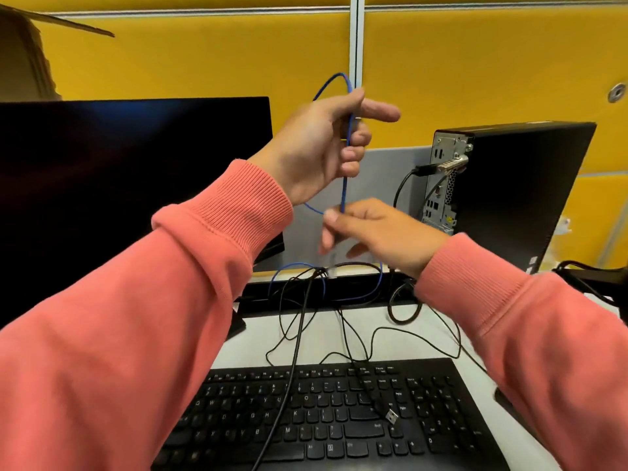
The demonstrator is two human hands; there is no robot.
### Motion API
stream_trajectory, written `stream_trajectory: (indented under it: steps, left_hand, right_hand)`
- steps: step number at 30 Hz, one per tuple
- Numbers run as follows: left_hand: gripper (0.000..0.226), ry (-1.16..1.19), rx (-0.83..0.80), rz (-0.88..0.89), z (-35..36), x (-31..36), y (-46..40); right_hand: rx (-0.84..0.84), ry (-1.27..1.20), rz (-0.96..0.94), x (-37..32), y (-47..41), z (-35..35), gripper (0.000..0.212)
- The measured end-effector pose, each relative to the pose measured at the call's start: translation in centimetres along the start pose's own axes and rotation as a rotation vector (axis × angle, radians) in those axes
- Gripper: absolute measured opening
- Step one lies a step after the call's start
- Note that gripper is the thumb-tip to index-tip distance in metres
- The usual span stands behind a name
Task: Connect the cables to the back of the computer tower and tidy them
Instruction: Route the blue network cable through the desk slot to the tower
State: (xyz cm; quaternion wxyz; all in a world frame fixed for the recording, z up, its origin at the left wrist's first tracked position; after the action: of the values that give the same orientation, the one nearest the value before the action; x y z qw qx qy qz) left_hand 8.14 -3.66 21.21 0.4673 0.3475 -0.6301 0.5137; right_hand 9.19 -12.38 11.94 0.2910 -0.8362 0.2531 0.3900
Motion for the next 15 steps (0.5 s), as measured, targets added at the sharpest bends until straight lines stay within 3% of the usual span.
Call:
stream_trajectory:
  steps: [3,6,12,15]
  left_hand:
    - [0.041,-0.196,0.193,-0.033,-3.1,-2.4,-0.3]
    - [0.031,-0.393,0.240,-0.138,-6.0,-7.1,0.4]
    - [0.015,-1.123,0.173,-0.268,-10.8,-18.3,2.2]
    - [0.027,-1.215,0.032,-0.226,-11.5,-21.9,3.2]
  right_hand:
    - [0.286,-0.027,0.034,0.5,0.0,-4.3,0.039]
    - [0.579,-0.109,0.062,0.8,0.3,-8.2,0.039]
    - [0.818,-0.158,0.022,-0.3,-0.9,-10.1,0.036]
    - [0.930,-0.237,0.059,0.2,-1.0,-10.9,0.035]
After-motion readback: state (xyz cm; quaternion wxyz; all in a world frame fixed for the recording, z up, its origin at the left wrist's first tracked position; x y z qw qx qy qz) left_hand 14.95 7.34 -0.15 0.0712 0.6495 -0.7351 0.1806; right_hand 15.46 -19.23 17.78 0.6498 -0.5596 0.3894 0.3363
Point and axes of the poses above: each hand's wrist, its own y-axis away from the middle knuckle, its own z-axis out of the palm, x = y × z, the point moved 5 cm from there along -y, towards the middle knuckle, and after that the axes turned 2 degrees about -z, right-handed, at the moved point
